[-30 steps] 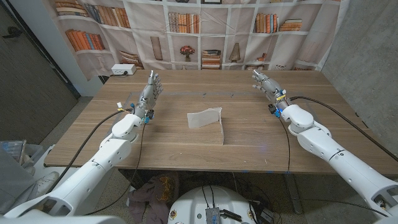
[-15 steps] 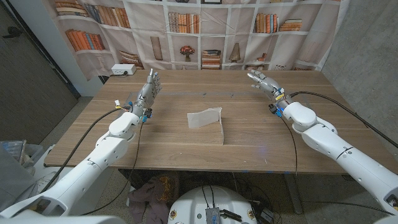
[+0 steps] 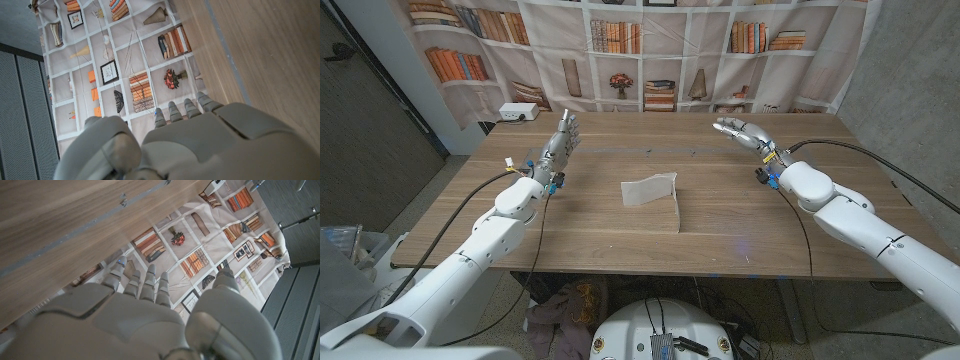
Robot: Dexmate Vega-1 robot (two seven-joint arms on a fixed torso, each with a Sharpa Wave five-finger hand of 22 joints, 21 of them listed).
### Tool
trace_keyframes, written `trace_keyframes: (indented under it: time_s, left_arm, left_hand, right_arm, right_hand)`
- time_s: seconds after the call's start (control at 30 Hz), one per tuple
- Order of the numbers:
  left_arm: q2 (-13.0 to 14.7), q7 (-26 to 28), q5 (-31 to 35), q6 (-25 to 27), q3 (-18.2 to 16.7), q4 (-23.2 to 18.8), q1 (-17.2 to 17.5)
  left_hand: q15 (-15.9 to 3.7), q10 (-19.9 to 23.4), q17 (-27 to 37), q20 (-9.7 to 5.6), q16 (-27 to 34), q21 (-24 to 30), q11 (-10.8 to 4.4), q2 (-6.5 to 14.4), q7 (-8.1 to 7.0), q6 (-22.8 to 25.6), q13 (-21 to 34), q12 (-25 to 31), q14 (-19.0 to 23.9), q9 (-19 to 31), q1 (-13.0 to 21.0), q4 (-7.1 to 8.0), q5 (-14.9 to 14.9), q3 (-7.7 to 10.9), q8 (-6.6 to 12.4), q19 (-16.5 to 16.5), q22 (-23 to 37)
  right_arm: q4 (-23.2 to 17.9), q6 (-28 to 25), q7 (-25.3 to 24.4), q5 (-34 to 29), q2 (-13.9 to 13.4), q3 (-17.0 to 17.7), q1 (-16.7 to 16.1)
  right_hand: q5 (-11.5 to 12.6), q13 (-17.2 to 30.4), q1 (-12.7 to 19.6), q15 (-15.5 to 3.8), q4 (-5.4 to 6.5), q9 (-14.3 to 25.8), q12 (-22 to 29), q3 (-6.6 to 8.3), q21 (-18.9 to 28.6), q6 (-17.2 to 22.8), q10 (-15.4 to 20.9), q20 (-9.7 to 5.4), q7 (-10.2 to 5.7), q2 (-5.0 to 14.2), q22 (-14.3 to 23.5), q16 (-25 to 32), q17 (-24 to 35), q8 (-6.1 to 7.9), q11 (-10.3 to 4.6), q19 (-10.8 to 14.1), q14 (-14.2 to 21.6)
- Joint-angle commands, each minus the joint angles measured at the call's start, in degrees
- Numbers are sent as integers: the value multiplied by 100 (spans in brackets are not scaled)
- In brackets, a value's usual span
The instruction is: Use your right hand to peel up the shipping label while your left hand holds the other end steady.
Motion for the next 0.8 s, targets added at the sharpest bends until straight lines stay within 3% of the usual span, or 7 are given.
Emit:
trace_keyframes:
  time_s: [0.03, 0.1, 0.17, 0.23, 0.37, 0.57, 0.8]
  left_arm:
    - [43, 139, 169, 114, 66, -60, -20]
    - [67, 171, 243, 90, 79, -75, -7]
    - [35, 158, 194, 58, 64, -82, 18]
    - [61, 201, 209, 103, 61, -143, 46]
    - [69, 239, 240, 112, 61, -154, 63]
    - [82, 278, 234, 156, 51, -208, 99]
    - [53, 213, 234, 166, 84, -123, 6]
  left_hand:
    - [-261, 127, 12, -4, 18, -25, -14, -6, 4, 84, 18, 51, -7, 32, -14, -2, 52, -50, -11, -9, 20]
    - [-222, 190, 15, 72, 54, -24, -31, -1, 12, 98, 24, 67, 90, 34, -8, 0, 52, -51, -18, 2, 22]
    - [-239, 297, 26, 122, 101, -23, -83, 35, 19, 103, 35, 98, 229, 37, 19, -1, 54, -33, -31, 13, 27]
    - [-317, 387, 36, 165, 112, -6, -141, 65, 22, 132, 46, 124, 273, 40, 45, -4, 53, -19, -30, 59, 32]
    - [-329, 480, 48, 181, 139, 5, -169, 95, 23, 153, 58, 153, 355, 43, 79, -10, 50, -2, -31, 97, 37]
    - [-295, 410, 59, 185, 103, 0, -144, 125, 40, 170, 72, 114, 285, 45, 148, -35, 47, 23, -36, 98, 41]
    - [-248, 368, 63, 161, 65, -10, -134, 214, 36, 183, 80, 88, 202, 48, 250, -67, 45, 85, -39, 81, 43]
  right_arm:
    - [-844, -602, -130, -533, -459, 9, -212]
    - [-892, -644, -49, -591, -525, -15, -199]
    - [-961, -708, 14, -656, -583, -36, -187]
    - [-1019, -755, 38, -690, -615, -38, -199]
    - [-1255, -1040, 137, -809, -766, -51, -212]
    - [-1484, -1326, 216, -976, -929, -76, -245]
    - [-1698, -1610, 116, -1169, -982, -86, -321]
  right_hand:
    - [-2, 13, -23, 38, 19, 28, 8, -55, -33, 36, -14, 25, 93, -58, 12, 45, 28, 28, 43, 62, 36]
    - [-3, 14, -34, 47, 23, 41, 9, -64, -45, 64, -21, 33, 20, -63, 13, 43, 28, 40, 39, 69, 39]
    - [3, 15, 33, 55, 15, 58, -5, -3, -68, 49, -72, 27, -7, 48, 15, 34, 28, 35, 37, 65, 18]
    - [24, 14, 173, 48, -17, 81, -29, 110, -100, -8, -155, 26, 27, 227, 18, 27, 27, 16, 55, 66, 3]
    - [49, 12, 333, 54, -84, 103, -51, 201, -143, -83, -230, 15, 134, 323, 19, 5, 16, -10, 70, 54, -39]
    - [72, -2, 475, 145, -139, 138, -128, 272, -230, -199, -452, 34, 324, 379, 22, -44, 5, -56, 215, 0, -188]
    - [64, -23, 460, 169, -121, 162, -159, 260, -280, 121, -539, 35, 271, 365, 23, -31, 9, 65, 258, -10, -208]
